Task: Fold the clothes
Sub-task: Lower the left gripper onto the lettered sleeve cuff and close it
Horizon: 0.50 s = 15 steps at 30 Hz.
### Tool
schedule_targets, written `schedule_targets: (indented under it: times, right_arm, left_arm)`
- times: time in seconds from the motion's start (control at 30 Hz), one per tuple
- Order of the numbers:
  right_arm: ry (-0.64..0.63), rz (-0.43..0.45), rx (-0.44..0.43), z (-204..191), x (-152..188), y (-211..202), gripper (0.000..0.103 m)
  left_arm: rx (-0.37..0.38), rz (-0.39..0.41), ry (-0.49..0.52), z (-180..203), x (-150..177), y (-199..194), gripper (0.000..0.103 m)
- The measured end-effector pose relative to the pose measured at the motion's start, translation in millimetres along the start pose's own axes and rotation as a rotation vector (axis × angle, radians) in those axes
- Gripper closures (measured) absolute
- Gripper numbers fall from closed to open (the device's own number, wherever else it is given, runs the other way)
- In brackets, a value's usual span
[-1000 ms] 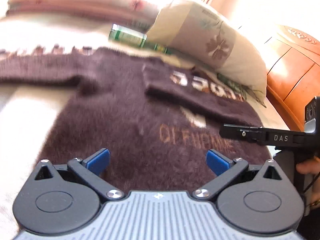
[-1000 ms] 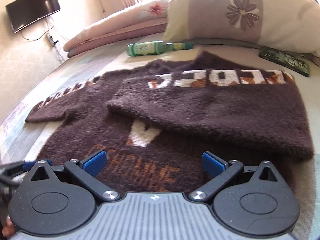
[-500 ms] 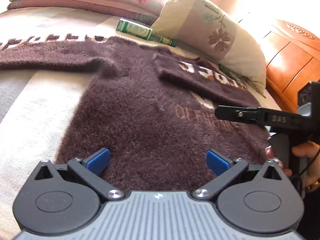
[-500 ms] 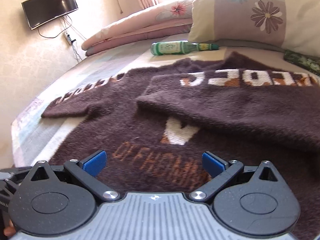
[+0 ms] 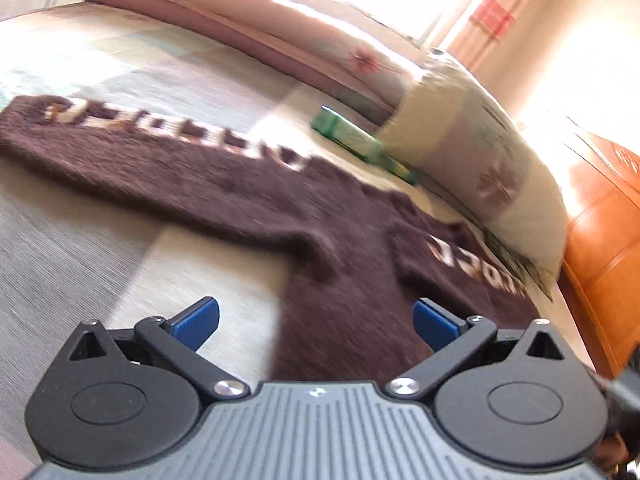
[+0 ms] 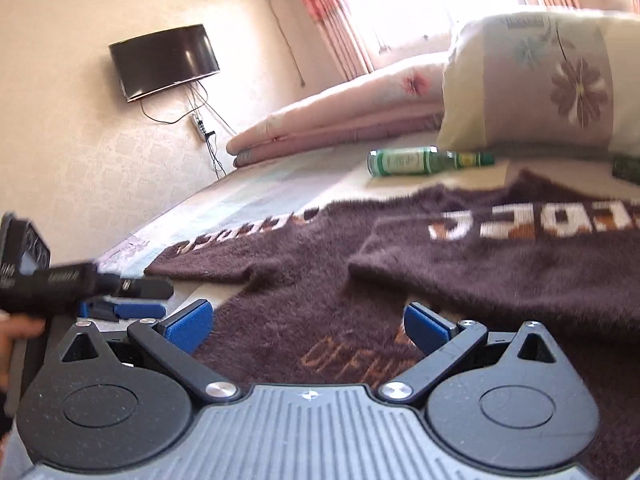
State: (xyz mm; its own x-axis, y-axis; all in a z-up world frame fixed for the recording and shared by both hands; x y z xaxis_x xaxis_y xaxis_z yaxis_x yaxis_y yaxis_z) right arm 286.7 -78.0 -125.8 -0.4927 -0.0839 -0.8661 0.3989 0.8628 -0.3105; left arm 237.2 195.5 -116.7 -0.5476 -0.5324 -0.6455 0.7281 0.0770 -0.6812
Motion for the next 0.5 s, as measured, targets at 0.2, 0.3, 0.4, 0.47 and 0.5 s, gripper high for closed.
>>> schedule_targets:
  times: [0.2,0.3,0.4,0.47,0.5]
  right_arm:
    - [-0.052,-0.021,0.022,-2.7,2.9,5.2,0.0]
    - [-0.065,-0.035,0.041,0.5,7.0,8.5,0.0]
    - [-0.051,-0.041,0.053,6.0,10.3,10.5,0.0]
    - [-0.043,-0.046,0.06,9.3,12.1,12.2,0.0]
    - [-0.04,-0.049,0.062,10.6,12.7,13.3,0.0]
  left_arm:
    - [-0.071,0.037,-0.152,-58.6,-37.6,24.3,0.001]
    - [-0.084,0.036,-0.266,-93.8,-50.4,37.8,0.001]
    - [-0.096,0.038,-0.383,-128.3,-56.8,49.3,0.001]
    - [-0.079,0.054,-0.422,-142.1,-61.0,53.4,0.001]
    - [-0.067,0.055,-0.432,-144.8,-63.5,55.0,0.001]
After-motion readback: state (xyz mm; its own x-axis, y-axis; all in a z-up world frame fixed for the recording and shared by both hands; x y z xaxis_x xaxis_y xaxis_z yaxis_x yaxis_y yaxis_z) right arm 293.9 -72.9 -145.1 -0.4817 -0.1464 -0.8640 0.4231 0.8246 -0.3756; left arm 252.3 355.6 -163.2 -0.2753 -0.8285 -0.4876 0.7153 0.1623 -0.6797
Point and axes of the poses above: each gripper's, at about its wrist camera, not at the fingertips, and y roughly the way its jaws point, z to its right, x to its underside, the point moved 7 cm from there along y, roughly the way its jaws point, and after that the axes turned 12 degrees about -x, right-handed, at the moved point
